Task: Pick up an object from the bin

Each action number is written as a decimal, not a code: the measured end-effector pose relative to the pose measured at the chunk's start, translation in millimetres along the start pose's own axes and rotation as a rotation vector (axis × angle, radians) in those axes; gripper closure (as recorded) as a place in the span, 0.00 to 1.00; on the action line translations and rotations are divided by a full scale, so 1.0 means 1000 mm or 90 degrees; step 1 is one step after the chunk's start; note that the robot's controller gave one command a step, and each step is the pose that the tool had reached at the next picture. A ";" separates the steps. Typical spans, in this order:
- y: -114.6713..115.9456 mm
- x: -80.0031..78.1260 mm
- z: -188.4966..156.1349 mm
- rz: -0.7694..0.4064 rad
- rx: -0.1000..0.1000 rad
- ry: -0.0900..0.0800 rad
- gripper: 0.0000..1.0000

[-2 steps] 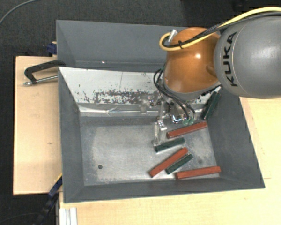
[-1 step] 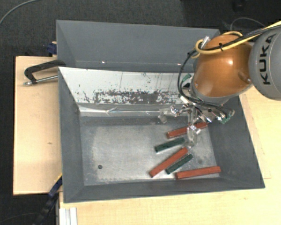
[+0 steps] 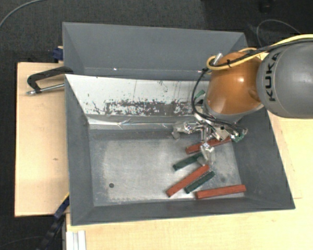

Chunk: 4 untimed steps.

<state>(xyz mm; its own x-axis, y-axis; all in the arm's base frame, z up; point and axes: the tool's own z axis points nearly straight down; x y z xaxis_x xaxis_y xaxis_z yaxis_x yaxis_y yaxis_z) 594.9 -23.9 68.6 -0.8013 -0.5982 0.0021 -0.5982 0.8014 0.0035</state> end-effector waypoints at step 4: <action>0.088 0.062 0.002 0.067 -0.001 0.001 0.00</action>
Offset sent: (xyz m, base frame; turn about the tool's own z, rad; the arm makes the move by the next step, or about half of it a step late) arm 0.0000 0.0000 0.0000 0.0000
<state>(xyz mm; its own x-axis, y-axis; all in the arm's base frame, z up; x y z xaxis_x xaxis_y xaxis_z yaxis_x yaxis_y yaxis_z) 492.1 9.6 67.1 -0.8595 -0.5112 0.0047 -0.5111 0.8595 0.0040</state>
